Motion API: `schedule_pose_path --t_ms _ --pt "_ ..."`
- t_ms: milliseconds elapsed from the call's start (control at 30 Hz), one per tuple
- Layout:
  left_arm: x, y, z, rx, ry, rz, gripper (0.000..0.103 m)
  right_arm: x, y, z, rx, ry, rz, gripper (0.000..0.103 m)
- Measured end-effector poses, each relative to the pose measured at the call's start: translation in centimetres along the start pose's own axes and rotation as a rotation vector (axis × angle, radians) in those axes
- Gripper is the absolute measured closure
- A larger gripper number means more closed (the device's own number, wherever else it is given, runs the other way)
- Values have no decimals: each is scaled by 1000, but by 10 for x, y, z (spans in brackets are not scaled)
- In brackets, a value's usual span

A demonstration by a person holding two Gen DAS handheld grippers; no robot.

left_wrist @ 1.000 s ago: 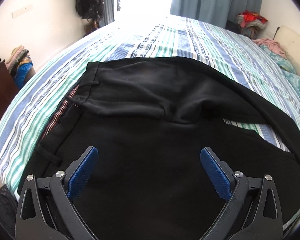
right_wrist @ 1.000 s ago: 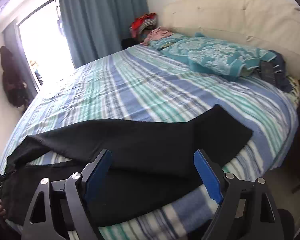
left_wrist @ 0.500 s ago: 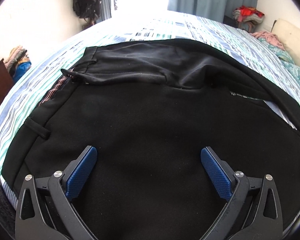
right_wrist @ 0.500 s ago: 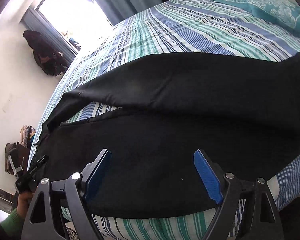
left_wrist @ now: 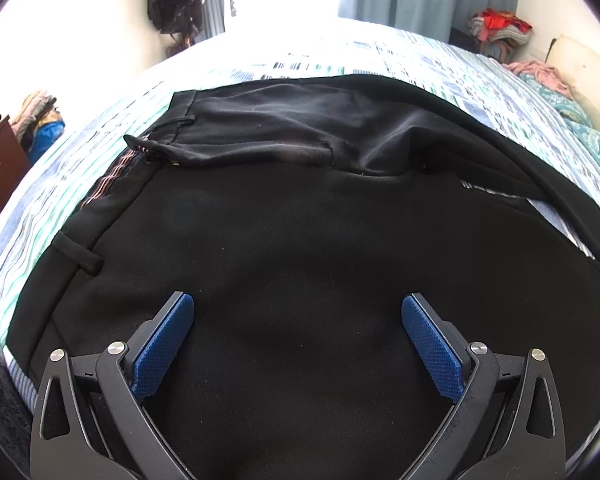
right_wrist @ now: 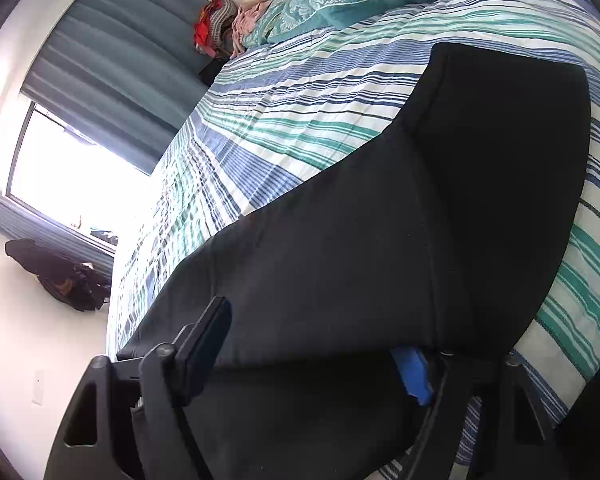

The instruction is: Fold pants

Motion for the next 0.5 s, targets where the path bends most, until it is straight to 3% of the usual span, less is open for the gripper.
schedule_pose_path --t_ms 33,67,100,200,300,400,500 --pt "-1 2 1 32 -11 -7 1 -3 0 1 -1 -5 -25 55" --pt "-3 4 2 60 -19 -16 1 -7 1 2 -5 -11 -43 84" --pt "-5 8 5 75 -22 -35 1 -11 3 5 -8 -19 -53 97" --pt "-13 24 33 44 -19 -107 1 1 15 15 -38 20 -17 97" --pt "-21 21 88 55 33 -189 1 26 38 21 -91 129 22 97" --pt "-24 -5 146 96 186 -311 1 43 61 22 -133 199 63 97" --pt "-22 -43 186 148 336 -358 1 61 83 22 -154 245 116 97"
Point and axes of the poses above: each gripper's, at about its wrist camera, not at the fingertips, and y roughly against the way its jaws point, x to its left, z to its top, the point moved 6 cm from there along -y, roughly the way its jaws point, and after that the axes turned 2 degrees about x, right-handed, at the moved point
